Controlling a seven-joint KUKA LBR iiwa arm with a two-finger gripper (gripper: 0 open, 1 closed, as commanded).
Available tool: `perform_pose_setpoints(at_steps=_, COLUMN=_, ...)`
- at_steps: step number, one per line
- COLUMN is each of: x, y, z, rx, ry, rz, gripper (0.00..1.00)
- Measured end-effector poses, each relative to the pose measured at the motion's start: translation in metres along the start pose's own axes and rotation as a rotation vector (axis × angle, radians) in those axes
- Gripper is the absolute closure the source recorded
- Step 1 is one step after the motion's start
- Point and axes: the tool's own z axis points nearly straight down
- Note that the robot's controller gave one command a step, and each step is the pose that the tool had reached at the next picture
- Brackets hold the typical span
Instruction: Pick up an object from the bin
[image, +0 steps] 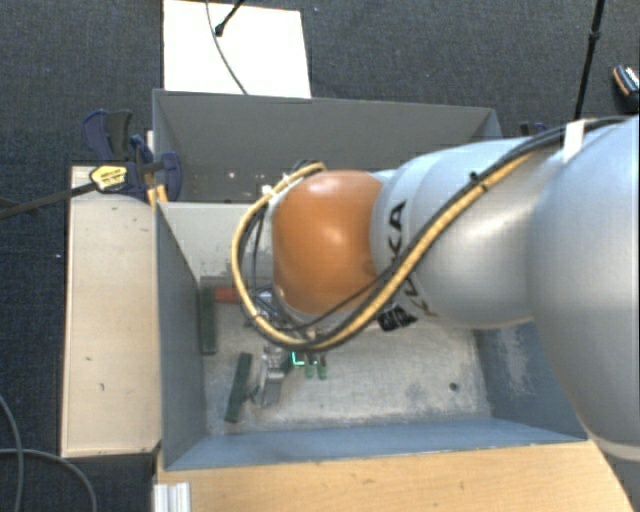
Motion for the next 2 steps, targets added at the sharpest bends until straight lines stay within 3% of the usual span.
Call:
perform_pose_setpoints(at_steps=1, x=-0.021, y=0.01, z=0.1, rx=0.002, ry=-0.002, rz=-0.385, gripper=0.0)
perform_pose_setpoints(at_steps=2, x=-0.018, y=0.022, z=0.068, rx=0.0, ry=-0.012, rz=-0.649, gripper=0.0)
